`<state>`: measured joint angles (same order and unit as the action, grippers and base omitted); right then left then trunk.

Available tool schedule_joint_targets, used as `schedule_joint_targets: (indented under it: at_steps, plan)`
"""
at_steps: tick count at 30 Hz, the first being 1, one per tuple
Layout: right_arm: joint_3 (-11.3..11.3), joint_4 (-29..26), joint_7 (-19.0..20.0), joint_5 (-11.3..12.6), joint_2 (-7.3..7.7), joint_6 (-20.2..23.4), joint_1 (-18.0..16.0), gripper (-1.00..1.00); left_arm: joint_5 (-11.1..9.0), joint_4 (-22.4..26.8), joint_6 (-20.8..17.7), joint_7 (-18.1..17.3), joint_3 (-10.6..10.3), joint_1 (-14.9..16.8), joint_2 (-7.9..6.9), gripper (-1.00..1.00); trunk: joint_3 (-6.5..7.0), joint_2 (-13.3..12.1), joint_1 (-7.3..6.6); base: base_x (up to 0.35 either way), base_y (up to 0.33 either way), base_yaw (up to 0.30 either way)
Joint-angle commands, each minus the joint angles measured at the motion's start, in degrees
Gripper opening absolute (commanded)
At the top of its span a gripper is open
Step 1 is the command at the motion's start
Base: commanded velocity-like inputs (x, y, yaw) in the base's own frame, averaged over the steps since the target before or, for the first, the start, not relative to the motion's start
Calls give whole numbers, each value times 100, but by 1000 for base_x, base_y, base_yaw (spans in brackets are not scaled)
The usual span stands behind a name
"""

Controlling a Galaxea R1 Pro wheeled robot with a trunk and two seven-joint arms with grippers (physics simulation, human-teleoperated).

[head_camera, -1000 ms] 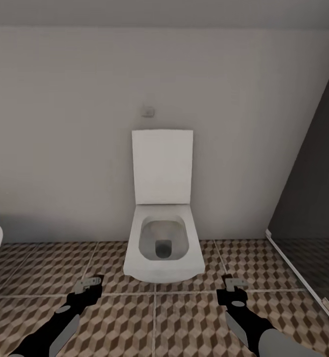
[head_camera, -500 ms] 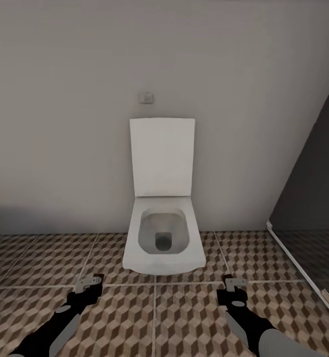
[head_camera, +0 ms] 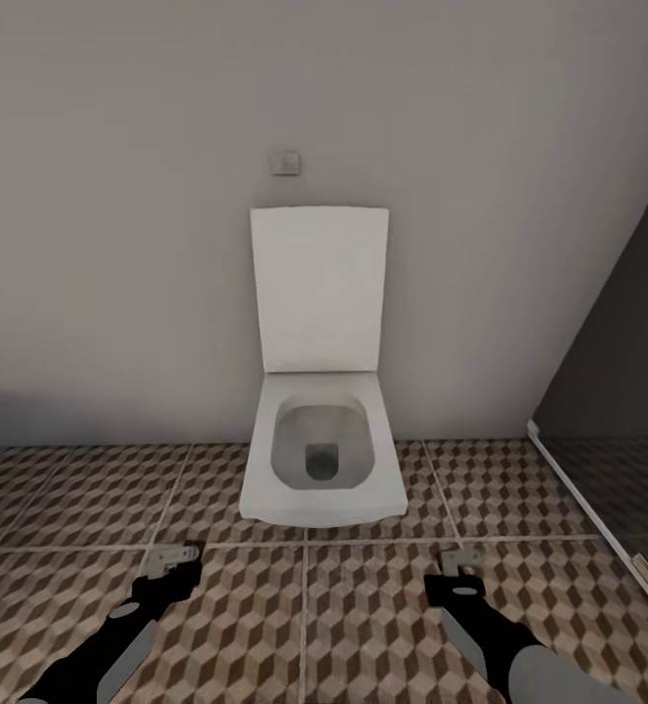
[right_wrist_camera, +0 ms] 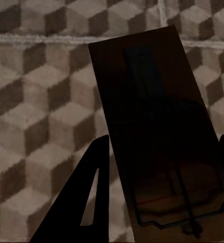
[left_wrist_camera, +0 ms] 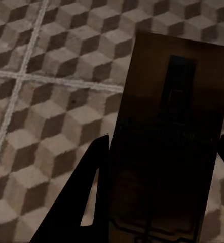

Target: Take the four mousetraps from the cabinet in the bathroom and place them on the bathroom floor. Make sure all four end up on the same floor surface, and ensure that at least two of them are either under or directly next to the same bathroom sink.

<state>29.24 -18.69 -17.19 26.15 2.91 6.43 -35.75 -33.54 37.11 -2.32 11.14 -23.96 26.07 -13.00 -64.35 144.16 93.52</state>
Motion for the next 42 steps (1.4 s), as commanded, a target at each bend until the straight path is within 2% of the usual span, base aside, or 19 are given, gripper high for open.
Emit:
schedule_joint_targets:
  at_steps: [1,5,19,23,27,30,34,42]
  plan:
    - [46,-38,-32,32,9,73,-2,-100,-29,16,-18,80,-47,4,-10,-100,-28,4,1,0,0,0]
    - [37,-102,-54,58,21,170,-2,-100,-29,16,-15,54,-47,4,-10,-100,-117,9,11,0,0,0]
    - [-11,-130,-72,66,42,-41,-5,-100,-29,42,-10,81,-89,4,12,-100,-427,28,48,0,0,0]
    - [-85,-65,-74,76,75,-116,-267,-100,15,149,-78,121,-90,4,254,-100,-516,33,58,0,0,0]
    - [-172,-32,-74,81,81,-111,-474,-100,34,313,-102,130,-85,4,343,-100,-604,39,68,0,0,0]
    - [-194,-26,-71,82,82,-111,-581,-100,38,470,-108,132,-82,4,343,-100,-671,43,76,0,0,0]
    - [-207,-22,-61,76,77,-120,-665,-100,40,650,-104,133,-74,4,328,-100,-671,43,76,0,0,0]
    - [-208,-21,-57,46,23,-163,-687,-100,39,700,-80,142,-56,4,309,-100,-671,43,76,0,0,0]
